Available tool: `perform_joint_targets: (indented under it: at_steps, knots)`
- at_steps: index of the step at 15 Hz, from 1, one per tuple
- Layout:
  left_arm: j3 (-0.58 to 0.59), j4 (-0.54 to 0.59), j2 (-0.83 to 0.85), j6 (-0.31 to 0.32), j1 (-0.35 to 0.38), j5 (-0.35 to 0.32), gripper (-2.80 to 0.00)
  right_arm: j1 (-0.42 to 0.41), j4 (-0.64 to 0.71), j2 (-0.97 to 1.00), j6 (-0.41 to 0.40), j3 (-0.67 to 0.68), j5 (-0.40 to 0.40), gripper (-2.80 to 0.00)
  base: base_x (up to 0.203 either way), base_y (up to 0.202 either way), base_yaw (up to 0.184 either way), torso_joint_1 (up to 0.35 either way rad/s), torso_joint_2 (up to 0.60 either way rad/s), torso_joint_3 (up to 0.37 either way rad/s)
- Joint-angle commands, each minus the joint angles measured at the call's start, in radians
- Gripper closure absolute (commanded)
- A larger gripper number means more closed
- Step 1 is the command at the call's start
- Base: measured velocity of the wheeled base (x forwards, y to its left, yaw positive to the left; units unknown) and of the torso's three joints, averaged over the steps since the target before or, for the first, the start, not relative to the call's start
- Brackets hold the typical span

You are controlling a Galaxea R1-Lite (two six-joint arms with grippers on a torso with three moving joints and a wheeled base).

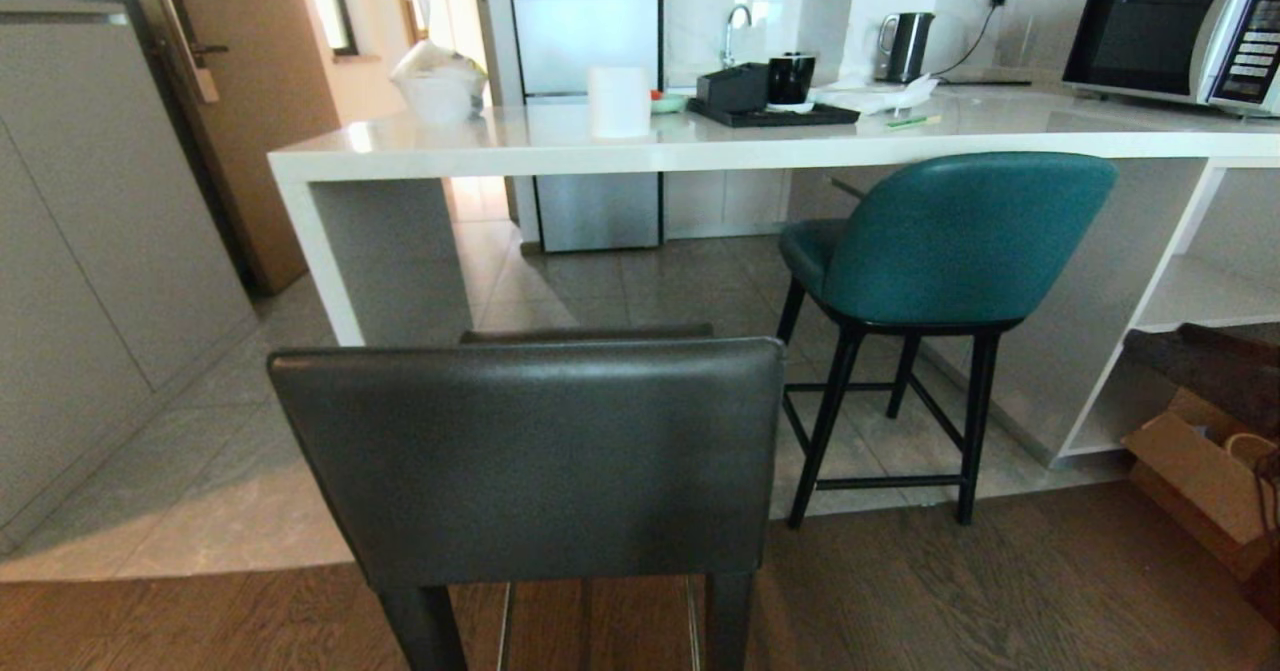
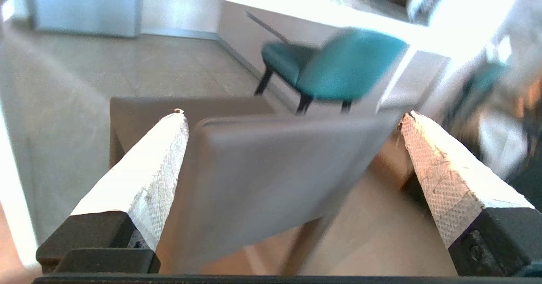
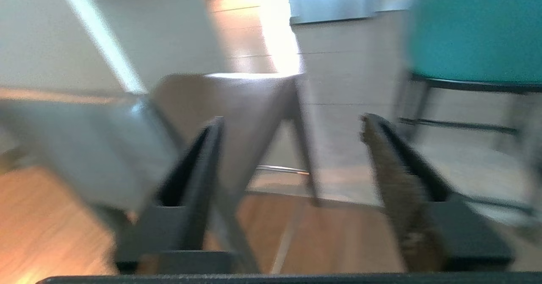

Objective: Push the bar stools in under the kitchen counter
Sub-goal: Pull the blue chair out from under the dining table

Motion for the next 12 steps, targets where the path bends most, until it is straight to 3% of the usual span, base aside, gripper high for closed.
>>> perform_joint_targets:
  at_steps: [1,3,4,6,7,9,10,12]
  knots:
    - [-0.094,0.156,-0.184,-0.125,0.14,-0.051,-2.8,-0.011,0.238,-0.163,-0.002,-0.09,-0.044,0.0,0.0,0.0,0.0,0.0,0.0,0.0]
    - [-0.148,0.283,-0.286,-0.153,0.347,-0.118,-2.8,-0.015,0.472,-0.266,-0.005,-0.202,-0.138,0.0,0.0,0.0,0.0,0.0,0.0,0.0]
    - [-0.16,0.313,-0.342,-0.161,0.462,-0.134,-2.8,-0.017,0.538,-0.298,-0.006,-0.226,-0.231,0.0,0.0,0.0,0.0,0.0,0.0,0.0]
    - [-0.177,0.349,-0.46,-0.173,0.665,-0.154,-2.8,-0.02,0.592,-0.351,-0.006,-0.234,-0.369,0.0,0.0,0.0,0.0,0.0,0.0,0.0]
    - [-0.188,0.362,-0.52,-0.178,0.728,-0.162,-2.8,-0.026,0.612,-0.382,-0.006,-0.235,-0.429,0.0,0.0,0.0,0.0,0.0,0.0,0.0]
    - [-0.223,0.38,-0.543,-0.195,0.726,-0.168,-2.8,-0.072,0.664,-0.441,-0.013,-0.246,-0.523,0.0,0.0,0.0,0.0,0.0,0.0,0.0]
    - [-0.247,0.39,-0.523,-0.216,0.666,-0.168,-2.8,-0.122,0.697,-0.459,-0.025,-0.266,-0.535,0.0,0.0,0.0,0.0,0.0,0.0,0.0]
    - [-0.291,0.403,-0.482,-0.273,0.435,-0.17,-2.8,-0.231,0.743,-0.489,-0.052,-0.311,-0.542,0.0,0.0,0.0,0.0,0.0,0.0,0.0]
